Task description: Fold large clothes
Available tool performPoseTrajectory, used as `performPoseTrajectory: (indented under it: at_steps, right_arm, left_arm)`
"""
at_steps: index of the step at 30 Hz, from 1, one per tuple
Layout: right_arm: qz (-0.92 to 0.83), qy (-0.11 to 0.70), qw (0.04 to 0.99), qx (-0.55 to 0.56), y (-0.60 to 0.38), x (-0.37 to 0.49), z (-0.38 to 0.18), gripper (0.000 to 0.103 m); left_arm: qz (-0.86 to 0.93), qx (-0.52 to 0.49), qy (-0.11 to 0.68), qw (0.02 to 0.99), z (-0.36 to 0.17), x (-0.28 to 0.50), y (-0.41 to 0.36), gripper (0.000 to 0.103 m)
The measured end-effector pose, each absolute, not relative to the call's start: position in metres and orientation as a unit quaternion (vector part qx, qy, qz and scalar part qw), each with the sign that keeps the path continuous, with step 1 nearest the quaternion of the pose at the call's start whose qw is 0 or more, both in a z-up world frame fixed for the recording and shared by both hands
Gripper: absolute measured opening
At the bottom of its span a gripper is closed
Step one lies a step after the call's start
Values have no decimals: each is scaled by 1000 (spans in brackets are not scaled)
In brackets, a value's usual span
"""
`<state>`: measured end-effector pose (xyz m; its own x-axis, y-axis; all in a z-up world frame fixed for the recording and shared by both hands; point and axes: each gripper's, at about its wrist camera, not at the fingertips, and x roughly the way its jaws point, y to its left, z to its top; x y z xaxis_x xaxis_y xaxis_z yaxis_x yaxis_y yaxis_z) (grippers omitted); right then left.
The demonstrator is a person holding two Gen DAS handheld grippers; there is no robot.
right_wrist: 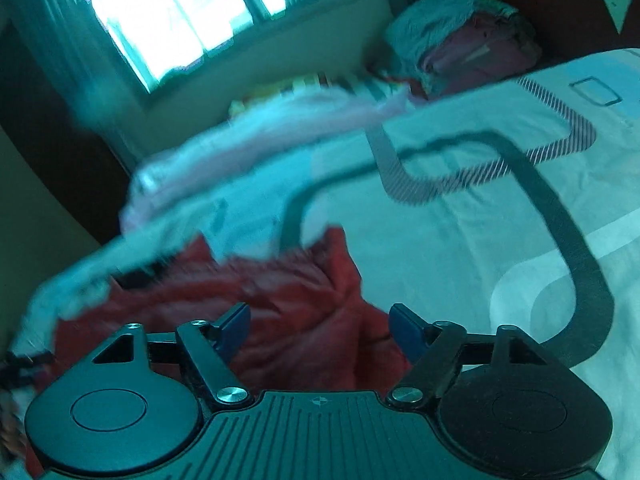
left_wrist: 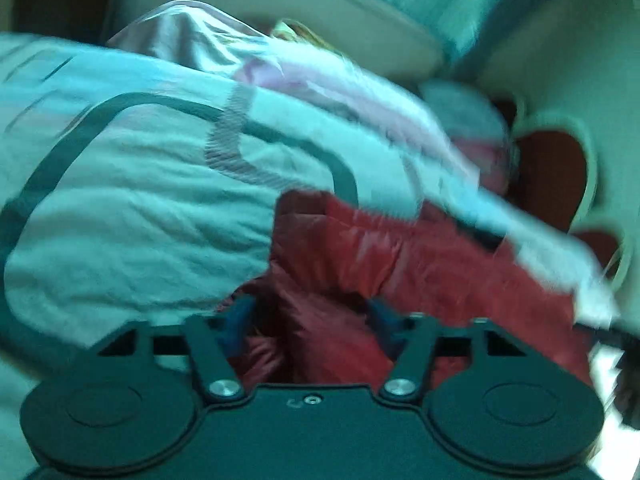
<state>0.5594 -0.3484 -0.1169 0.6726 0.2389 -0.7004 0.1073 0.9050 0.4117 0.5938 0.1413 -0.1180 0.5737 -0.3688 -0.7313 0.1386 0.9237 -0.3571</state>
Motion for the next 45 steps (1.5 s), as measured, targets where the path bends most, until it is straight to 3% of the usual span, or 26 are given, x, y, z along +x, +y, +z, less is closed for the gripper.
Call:
performPoseTrajectory:
  at_steps: [2,3,5,11,17,22,23,24,25,26,27,28,30,31,35,36,39,45]
  right_arm:
    - [47,413,885,210,-346,560,-121,24]
    - [53,411,887,202,-343,561,-121,14]
    - [55,391,902,173,-336,557,-116,6]
    - [45,307,941,137,-335,557,-86,5]
    - [12,401,909,113,-328,591,-134,5]
    - [4,401,908,124,-329,591,-143,5]
    - [4,402,907,127,-331,591,-142,5]
    - [3,404,906,130,-333,591,-141,11]
    - [-9,404,907,122,-334,589,-137,23]
    - [-27,397,911,107,-334,585,-130,66]
    - [-33,375,922,93,-334,576,-121,83]
    - [-29,364,927,92,-335,569,-114,83]
    - [-14,350,932,92,-335,548,-100,79]
    - [-3,343,936,83,-330,536,-93,74]
    - [53,326,943,52,-287,492,-74,38]
    - [61,322,943,45,-271,486,-71,35]
    - [109,318,941,37,-219,471,-70,35]
    - [131,352,927,14,-159,498,-97,35]
  left_arm:
    - [-156,-102,436,881,-115,596,130,8]
    - [-160,-88,429,885,-113,596,126,5]
    - [-163,-63,403,899,-104,591,121,4]
    - [-144,-78,321,933,-76,604,122,4]
    - [-119,8,387,914,-123,632,92,4]
    - [-113,40,383,916,-126,631,83,6]
    - [-113,41,382,916,-124,629,83,12]
    - [-110,41,380,917,-122,628,84,30]
    - [-97,41,379,919,-121,629,89,44]
    - [-78,41,377,922,-120,629,95,83]
    - [-56,39,368,927,-116,623,102,99]
    - [-43,29,351,935,-111,612,111,95]
    - [-61,0,348,936,-102,591,125,63]
    - [-63,-9,347,936,-96,576,128,61]
    - [-83,-3,319,944,-75,519,96,62]
    - [-96,1,312,945,-72,508,80,67]
    - [-134,22,294,946,-72,490,28,71]
    - [-161,93,333,924,-99,510,-40,77]
